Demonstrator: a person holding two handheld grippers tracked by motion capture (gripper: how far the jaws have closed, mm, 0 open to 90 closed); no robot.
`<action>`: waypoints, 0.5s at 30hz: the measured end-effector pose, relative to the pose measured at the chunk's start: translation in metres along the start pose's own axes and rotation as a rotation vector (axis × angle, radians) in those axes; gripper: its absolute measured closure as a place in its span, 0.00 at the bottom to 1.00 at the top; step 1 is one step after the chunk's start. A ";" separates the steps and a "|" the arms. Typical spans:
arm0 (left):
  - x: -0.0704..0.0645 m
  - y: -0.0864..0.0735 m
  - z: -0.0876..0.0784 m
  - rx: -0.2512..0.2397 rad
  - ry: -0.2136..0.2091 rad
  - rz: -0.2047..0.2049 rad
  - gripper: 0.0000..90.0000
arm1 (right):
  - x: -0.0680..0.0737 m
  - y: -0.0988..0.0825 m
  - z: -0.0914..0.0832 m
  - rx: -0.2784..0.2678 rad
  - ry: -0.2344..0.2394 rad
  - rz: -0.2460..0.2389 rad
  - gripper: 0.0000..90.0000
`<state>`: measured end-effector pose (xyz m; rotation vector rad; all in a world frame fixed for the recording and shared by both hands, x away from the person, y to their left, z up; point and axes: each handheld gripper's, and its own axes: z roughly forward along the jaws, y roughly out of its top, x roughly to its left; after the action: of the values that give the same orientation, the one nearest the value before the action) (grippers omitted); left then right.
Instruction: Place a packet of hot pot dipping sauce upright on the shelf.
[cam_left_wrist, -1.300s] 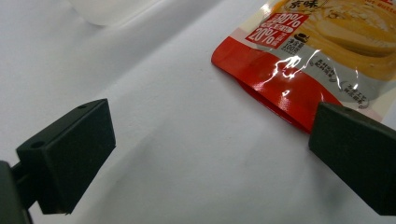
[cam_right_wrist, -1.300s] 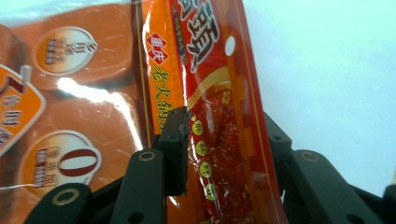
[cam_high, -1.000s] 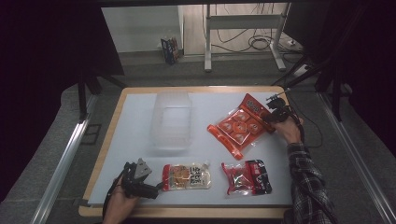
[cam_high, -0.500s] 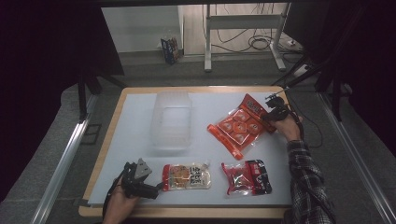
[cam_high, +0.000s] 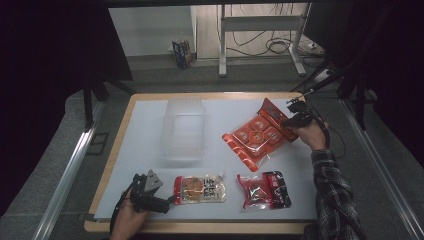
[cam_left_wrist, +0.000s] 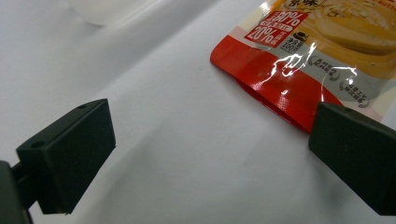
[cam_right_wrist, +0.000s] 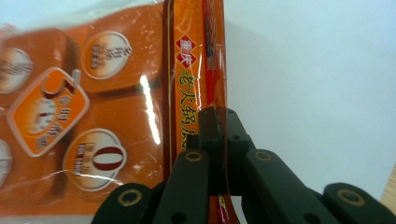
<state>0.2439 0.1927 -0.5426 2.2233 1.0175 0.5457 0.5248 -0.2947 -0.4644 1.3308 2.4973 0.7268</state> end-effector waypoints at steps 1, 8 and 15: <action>0.000 0.000 0.000 0.000 0.000 0.001 0.00 | 0.002 0.002 -0.008 -0.015 0.008 -0.001 0.98; 0.000 0.000 0.000 0.000 0.002 0.003 0.00 | 0.012 0.009 -0.034 -0.066 0.020 0.002 0.98; -0.001 0.001 -0.001 -0.002 0.004 0.008 0.00 | 0.035 0.022 -0.072 -0.136 0.058 -0.022 0.98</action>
<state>0.2430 0.1917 -0.5418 2.2263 1.0104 0.5539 0.4915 -0.2785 -0.3903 1.2507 2.4533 0.9250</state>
